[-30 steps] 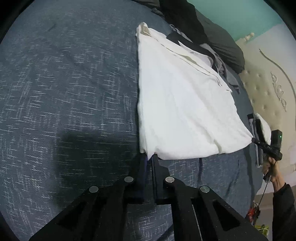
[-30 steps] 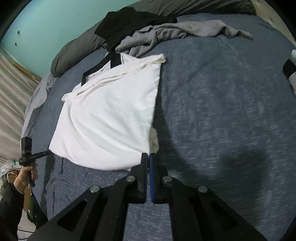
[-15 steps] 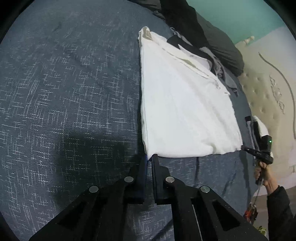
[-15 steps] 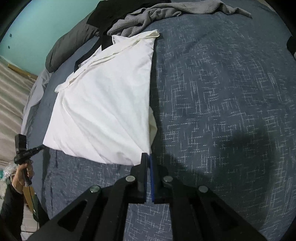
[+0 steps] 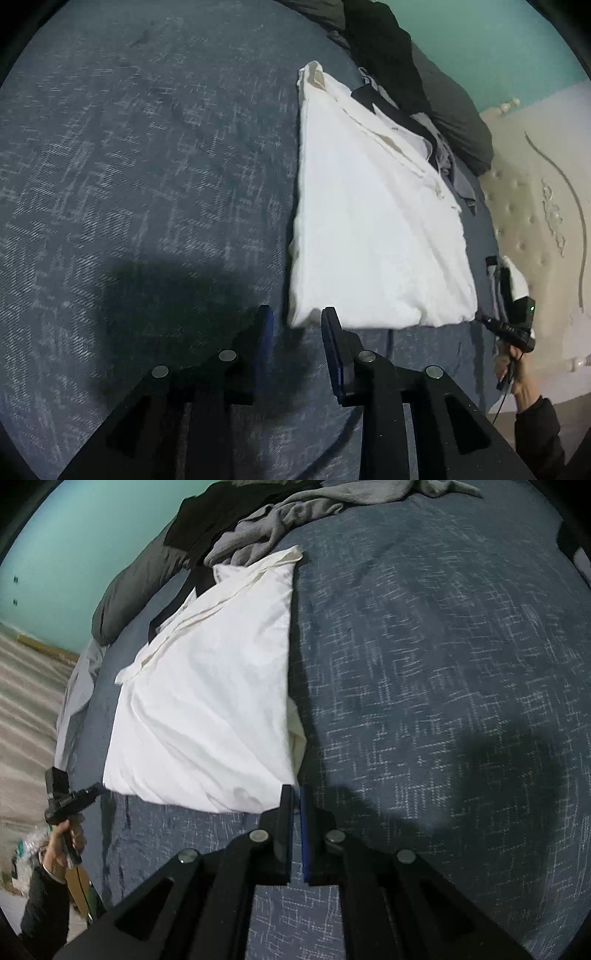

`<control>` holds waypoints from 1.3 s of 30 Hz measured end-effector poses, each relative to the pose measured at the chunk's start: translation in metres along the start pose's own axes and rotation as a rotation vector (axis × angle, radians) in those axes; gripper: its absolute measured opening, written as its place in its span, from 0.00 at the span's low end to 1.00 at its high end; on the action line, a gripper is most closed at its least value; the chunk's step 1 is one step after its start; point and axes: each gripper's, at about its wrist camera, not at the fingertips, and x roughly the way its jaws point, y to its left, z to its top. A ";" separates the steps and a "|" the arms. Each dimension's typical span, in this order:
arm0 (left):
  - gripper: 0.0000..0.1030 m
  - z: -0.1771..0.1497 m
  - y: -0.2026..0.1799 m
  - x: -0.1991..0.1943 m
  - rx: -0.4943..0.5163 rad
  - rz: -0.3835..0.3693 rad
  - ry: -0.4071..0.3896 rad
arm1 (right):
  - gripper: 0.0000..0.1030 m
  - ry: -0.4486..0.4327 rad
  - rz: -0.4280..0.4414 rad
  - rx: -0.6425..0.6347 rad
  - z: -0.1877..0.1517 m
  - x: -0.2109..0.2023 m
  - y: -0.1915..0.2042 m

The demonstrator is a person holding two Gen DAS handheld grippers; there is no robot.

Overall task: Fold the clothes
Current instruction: 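Close both tools on the folded edge of the shirt bundle, then lift the folded edge with both tools and fold it toward the collar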

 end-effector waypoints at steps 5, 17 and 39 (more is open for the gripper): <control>0.29 0.007 -0.005 0.013 0.005 0.008 0.012 | 0.46 -0.030 0.043 0.094 0.006 -0.003 -0.009; 0.28 0.004 -0.003 0.030 -0.013 0.007 0.032 | 0.49 0.041 0.017 0.064 0.011 0.034 0.006; 0.08 0.008 -0.017 0.018 0.059 0.005 0.034 | 0.07 0.042 -0.024 -0.040 0.009 0.025 0.027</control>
